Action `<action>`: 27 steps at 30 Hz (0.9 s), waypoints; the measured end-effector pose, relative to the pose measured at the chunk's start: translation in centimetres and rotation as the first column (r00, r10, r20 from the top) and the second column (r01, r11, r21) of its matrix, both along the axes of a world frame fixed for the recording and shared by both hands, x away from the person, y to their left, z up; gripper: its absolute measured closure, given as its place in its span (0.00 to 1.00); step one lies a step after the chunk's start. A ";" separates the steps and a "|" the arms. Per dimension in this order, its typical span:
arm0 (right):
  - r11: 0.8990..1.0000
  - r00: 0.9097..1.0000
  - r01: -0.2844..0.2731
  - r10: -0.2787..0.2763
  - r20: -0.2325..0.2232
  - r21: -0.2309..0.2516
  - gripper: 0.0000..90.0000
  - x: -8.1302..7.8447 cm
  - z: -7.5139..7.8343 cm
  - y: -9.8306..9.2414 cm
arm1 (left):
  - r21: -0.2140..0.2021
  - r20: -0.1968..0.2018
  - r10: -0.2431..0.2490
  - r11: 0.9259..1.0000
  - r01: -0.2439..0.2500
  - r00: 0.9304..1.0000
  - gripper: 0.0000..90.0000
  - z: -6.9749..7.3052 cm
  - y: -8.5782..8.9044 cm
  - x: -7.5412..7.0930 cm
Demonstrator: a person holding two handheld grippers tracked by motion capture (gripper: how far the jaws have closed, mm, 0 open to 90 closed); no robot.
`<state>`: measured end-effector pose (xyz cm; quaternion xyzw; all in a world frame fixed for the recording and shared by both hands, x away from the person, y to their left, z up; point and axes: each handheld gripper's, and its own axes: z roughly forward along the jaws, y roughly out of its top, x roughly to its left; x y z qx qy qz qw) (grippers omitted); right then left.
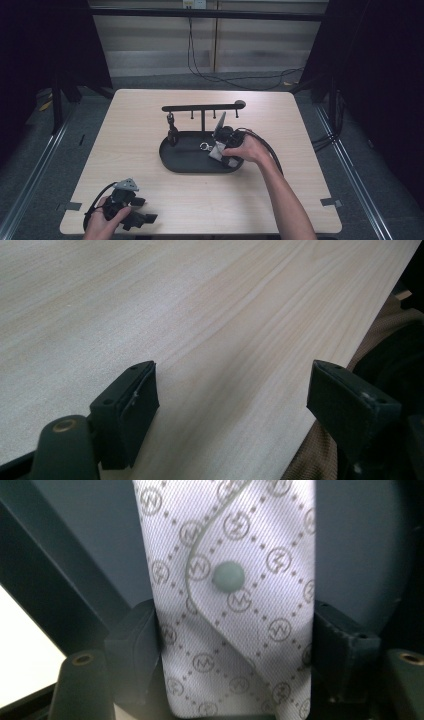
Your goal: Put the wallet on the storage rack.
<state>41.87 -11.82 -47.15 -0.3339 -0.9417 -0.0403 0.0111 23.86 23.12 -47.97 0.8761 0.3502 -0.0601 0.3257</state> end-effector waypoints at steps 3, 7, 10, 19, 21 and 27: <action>1.000 1.000 0.012 -0.012 0.014 0.002 0.26 0.0 0.0 0.0 | 0.003 0.001 -0.001 1.000 0.001 1.000 0.23 0.0 0.0 0.0; 1.000 1.000 0.015 -0.015 0.014 -0.002 0.20 -0.1 0.1 -0.1 | 0.002 -0.001 0.000 1.000 0.000 1.000 0.23 0.0 -0.1 0.0; 1.000 1.000 0.021 -0.021 0.022 0.004 0.19 -0.2 0.4 0.0 | 0.004 -0.001 -0.005 1.000 0.005 1.000 0.23 -0.1 -0.1 0.0; 0.999 0.999 0.032 -0.032 0.036 0.013 0.19 -0.4 1.0 -0.1 | 0.011 -0.009 -0.015 1.000 0.015 1.000 0.23 -0.1 -0.1 0.1; 0.999 0.999 0.028 -0.029 0.039 0.020 0.19 -0.5 1.3 -0.2 | 0.009 -0.006 -0.015 1.000 0.015 1.000 0.23 -0.1 -0.1 0.0; 0.999 0.998 0.025 -0.027 0.051 0.033 0.20 -1.0 2.0 -0.7 | 0.014 -0.009 -0.017 1.000 0.017 1.000 0.23 -0.1 -0.1 0.1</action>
